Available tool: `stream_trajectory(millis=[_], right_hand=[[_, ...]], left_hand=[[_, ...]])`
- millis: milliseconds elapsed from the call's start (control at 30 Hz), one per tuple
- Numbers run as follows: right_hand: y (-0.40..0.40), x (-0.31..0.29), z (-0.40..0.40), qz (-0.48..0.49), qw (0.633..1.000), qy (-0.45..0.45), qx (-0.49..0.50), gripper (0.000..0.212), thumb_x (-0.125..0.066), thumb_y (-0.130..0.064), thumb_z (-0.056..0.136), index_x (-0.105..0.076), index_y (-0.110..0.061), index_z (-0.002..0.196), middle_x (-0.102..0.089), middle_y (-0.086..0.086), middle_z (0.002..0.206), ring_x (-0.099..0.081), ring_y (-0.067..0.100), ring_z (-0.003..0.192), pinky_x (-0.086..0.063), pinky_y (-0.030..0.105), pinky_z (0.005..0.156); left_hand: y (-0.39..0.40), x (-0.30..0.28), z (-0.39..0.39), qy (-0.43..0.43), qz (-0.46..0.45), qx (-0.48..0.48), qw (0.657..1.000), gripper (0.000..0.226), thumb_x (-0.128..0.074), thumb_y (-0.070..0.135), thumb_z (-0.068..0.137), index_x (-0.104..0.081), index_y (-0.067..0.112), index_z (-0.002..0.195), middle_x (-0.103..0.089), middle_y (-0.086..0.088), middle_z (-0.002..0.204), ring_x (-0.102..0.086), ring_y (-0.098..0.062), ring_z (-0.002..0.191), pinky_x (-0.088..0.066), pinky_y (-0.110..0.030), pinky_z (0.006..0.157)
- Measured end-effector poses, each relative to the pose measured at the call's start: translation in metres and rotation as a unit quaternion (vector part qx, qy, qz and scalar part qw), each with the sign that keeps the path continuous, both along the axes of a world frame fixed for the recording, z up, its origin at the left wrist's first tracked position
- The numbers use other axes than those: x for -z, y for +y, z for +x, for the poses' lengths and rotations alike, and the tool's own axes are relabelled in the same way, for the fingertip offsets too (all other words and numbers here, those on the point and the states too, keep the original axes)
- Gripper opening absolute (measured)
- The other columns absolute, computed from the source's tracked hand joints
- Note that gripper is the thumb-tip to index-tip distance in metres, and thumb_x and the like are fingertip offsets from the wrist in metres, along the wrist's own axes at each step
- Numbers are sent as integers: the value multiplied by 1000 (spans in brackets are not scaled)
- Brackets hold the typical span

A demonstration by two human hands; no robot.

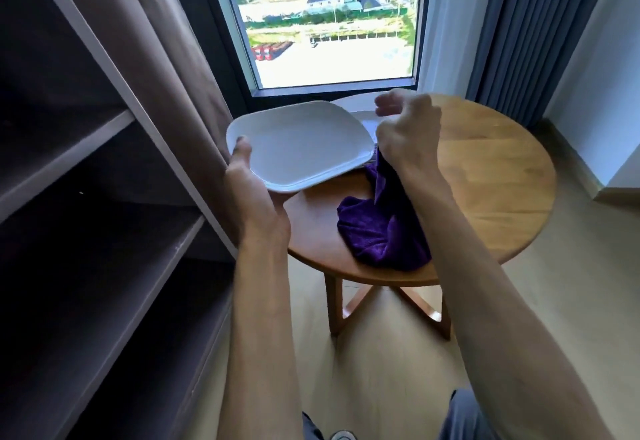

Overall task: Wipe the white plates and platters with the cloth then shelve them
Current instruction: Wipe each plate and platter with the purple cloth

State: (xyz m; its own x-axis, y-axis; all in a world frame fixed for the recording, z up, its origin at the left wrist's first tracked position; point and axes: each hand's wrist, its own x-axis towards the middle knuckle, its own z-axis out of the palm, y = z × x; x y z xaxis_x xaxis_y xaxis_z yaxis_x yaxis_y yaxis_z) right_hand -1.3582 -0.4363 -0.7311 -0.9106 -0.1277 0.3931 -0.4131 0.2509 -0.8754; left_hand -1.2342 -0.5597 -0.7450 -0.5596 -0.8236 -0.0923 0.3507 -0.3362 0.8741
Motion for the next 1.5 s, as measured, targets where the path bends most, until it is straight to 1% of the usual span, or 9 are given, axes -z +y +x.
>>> stream_trajectory(millis=[133, 267, 400, 633, 733, 833, 1100, 1367, 1500], right_hand=[[-23, -13, 31, -100, 982, -52, -154, 66, -49, -15, 76, -57, -14, 141, -61, 0, 139, -55, 9, 126, -43, 23, 108], [-70, -30, 73, -48, 967, -29, -247, 73, -60, -56, 83, -56, -13, 142, -54, 3, 145, -49, 13, 131, -41, 26, 104], [-115, -44, 112, -85, 931, -74, -346, 75, -71, -57, 81, -59, -10, 138, -63, 7, 134, -58, 18, 125, -47, 43, 109], [-191, -41, 206, -97, 844, -60, -524, 76, -90, -26, 71, -55, -6, 135, -57, 2, 134, -62, -2, 114, -52, 19, 97], [-225, -38, 225, -81, 843, -62, -529, 93, -93, -27, 70, -44, 4, 142, -62, 7, 128, -62, 18, 121, -50, 38, 107], [-248, -42, 235, -46, 851, -58, -520, 117, -93, -35, 70, -23, -1, 158, -59, -3, 133, -56, 6, 123, -40, 11, 103], [-296, -48, 240, 37, 846, -32, -531, 124, -91, -45, 69, -14, -11, 161, -29, 5, 164, -25, 21, 152, -26, 29, 118], [-325, -35, 248, 117, 859, 50, -497, 112, -76, -63, 78, -21, -5, 158, -31, 9, 163, -13, 29, 155, -2, 52, 125], [-337, -33, 245, 148, 869, 82, -465, 85, -73, -69, 76, -47, -15, 136, -54, 6, 144, -43, 23, 140, -12, 53, 123]], left_hand=[[-13, -13, 23, 7, 23, -24, 999, 35, -40, 40, 104, -69, 20, 112, -78, -5, 99, -75, -24, 94, -62, -41, 74], [-40, -41, 76, 23, 24, -113, 993, 24, -45, 25, 100, -66, 15, 108, -77, -7, 86, -76, -27, 83, -61, -35, 61], [-72, -70, 149, 36, -8, -217, 976, 22, -46, 23, 97, -66, 17, 106, -76, -3, 79, -75, -24, 75, -57, -32, 56], [-131, -99, 240, -25, -70, -399, 914, 24, -54, 32, 94, -60, 14, 108, -73, -7, 102, -75, -24, 87, -59, -34, 57], [-154, -97, 258, -102, -130, -483, 860, 35, -54, 32, 96, -51, 0, 110, -64, -9, 107, -69, -25, 97, -56, -23, 64], [-164, -86, 260, -188, -168, -490, 835, 41, -52, 31, 99, -48, -3, 122, -60, -7, 108, -59, -24, 95, -47, -13, 65], [-192, -73, 277, -503, -231, -459, 695, 56, -47, 46, 104, -51, -2, 132, -63, -22, 131, -60, -40, 121, -48, -45, 93], [-207, -74, 277, -541, -207, -445, 683, 62, -45, 48, 105, -45, -2, 142, -59, -22, 137, -58, -39, 125, -48, -48, 99], [-207, -69, 275, -530, -232, -463, 672, 55, -49, 46, 104, -50, 3, 138, -60, -21, 135, -59, -38, 123, -47, -46, 99]])
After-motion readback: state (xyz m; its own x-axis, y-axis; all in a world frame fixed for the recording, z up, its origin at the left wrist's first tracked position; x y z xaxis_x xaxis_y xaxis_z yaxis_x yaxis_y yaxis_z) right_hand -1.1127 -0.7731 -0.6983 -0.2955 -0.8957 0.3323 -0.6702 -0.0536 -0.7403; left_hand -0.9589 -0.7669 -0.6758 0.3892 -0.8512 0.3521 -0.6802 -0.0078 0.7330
